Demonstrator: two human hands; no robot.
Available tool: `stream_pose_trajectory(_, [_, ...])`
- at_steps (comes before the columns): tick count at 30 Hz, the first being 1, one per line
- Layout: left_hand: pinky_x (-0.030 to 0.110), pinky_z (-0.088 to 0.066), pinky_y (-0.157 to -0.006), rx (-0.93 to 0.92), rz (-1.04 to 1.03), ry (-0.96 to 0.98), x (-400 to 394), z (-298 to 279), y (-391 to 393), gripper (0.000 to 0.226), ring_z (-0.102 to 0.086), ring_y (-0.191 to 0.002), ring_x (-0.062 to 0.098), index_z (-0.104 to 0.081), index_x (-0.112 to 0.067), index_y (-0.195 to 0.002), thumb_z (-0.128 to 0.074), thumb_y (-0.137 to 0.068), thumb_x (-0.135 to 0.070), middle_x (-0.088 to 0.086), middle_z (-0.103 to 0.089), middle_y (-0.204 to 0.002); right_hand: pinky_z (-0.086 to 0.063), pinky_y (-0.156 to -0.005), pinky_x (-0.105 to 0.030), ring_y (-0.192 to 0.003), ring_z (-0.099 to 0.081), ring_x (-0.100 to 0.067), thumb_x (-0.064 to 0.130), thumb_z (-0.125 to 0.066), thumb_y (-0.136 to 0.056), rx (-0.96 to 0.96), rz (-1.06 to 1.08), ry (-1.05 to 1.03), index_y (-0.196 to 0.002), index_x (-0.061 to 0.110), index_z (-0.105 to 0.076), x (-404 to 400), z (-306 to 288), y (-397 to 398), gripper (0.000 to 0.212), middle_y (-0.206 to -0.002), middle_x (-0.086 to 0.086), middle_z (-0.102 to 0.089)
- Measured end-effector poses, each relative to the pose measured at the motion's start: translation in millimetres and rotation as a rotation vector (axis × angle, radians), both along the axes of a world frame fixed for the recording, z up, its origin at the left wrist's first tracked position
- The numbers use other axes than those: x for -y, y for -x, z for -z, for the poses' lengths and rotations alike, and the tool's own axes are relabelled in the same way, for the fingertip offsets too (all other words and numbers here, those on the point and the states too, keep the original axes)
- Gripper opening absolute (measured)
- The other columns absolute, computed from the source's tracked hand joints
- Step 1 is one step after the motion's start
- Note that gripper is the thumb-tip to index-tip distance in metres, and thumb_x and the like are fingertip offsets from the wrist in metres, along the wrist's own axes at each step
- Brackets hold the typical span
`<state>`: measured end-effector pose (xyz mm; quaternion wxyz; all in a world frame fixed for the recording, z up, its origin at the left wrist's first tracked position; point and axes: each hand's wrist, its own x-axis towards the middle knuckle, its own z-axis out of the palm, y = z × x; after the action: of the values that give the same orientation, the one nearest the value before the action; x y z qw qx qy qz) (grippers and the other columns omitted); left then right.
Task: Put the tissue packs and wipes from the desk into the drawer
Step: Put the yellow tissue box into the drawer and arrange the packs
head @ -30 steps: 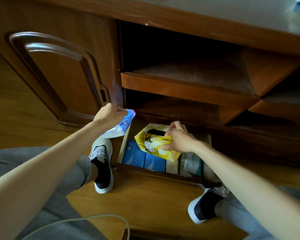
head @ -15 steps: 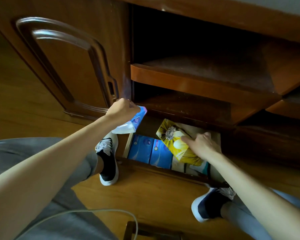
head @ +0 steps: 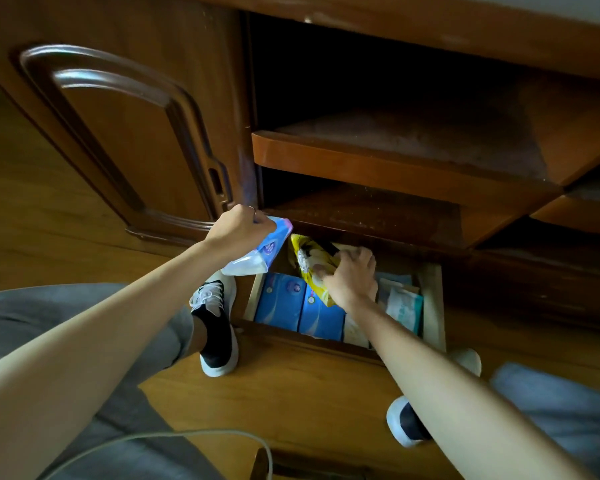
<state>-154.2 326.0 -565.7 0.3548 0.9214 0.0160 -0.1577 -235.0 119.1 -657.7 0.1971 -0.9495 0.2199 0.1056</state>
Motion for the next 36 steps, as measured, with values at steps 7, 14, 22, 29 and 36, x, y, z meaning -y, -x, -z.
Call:
stream_pose_trajectory(7, [0.028, -0.030, -0.048, -0.021, -0.023, -0.007, -7.3, 4.7, -3.0, 0.029, -0.037, -0.049, 0.021, -0.050, -0.011, -0.063, -0.052, -0.088, -0.028, 0.003, -0.053, -0.061, -0.051, -0.104, -0.049, -0.130, -0.054, -0.039, 0.065, -0.080, -0.075, 0.003, 0.805, -0.608, -0.153, 0.005, -0.034, 18.6, 36.0, 8.3, 0.108, -0.145, -0.017, -0.051])
stream_pose_trajectory(14, [0.029, -0.033, -0.051, -0.020, -0.015, -0.050, -7.5, 10.7, -2.6, 0.038, -0.042, -0.054, 0.022, -0.069, 0.001, -0.086, -0.050, -0.091, -0.031, 0.006, -0.056, -0.066, -0.047, -0.092, -0.038, -0.130, -0.057, -0.038, 0.036, -0.065, -0.098, 0.112, 0.638, -0.760, -0.161, 0.028, -0.028, 14.1, 51.1, -26.3, 0.073, -0.151, -0.010, -0.054])
stream_pose_trajectory(22, [0.030, -0.038, -0.053, -0.034, 0.015, -0.088, -10.0, 17.8, 0.8, 0.039, -0.057, -0.061, 0.029, -0.072, 0.001, -0.098, -0.053, -0.093, -0.033, 0.021, -0.072, -0.089, -0.042, -0.111, -0.051, -0.134, -0.051, -0.037, 0.061, -0.066, -0.089, -0.076, 0.507, -0.736, -0.156, 0.020, -0.032, 42.4, 73.1, -53.8, 0.085, -0.152, -0.013, -0.049])
stream_pose_trajectory(29, [0.032, -0.038, -0.055, -0.053, -0.003, -0.117, -4.9, 19.6, 0.5, 0.037, -0.051, -0.063, 0.020, -0.071, -0.004, -0.089, -0.053, -0.092, -0.035, 0.022, -0.070, -0.099, -0.047, -0.098, -0.045, -0.134, -0.051, -0.041, 0.050, -0.064, -0.096, -0.092, 0.639, -0.715, -0.162, 0.010, -0.008, 34.6, 92.0, -70.2, 0.096, -0.153, -0.020, -0.047])
stream_pose_trajectory(36, [0.033, -0.042, -0.055, -0.054, 0.031, -0.094, 3.8, 12.5, 3.9, 0.032, -0.067, -0.076, 0.034, -0.076, -0.009, -0.096, -0.055, -0.094, -0.034, 0.018, -0.072, -0.096, -0.041, -0.109, -0.050, -0.130, -0.053, -0.039, 0.039, -0.057, -0.100, -0.012, 0.585, -0.646, -0.151, 0.013, -0.040, 45.8, 102.9, -63.8, 0.060, -0.147, -0.018, -0.054])
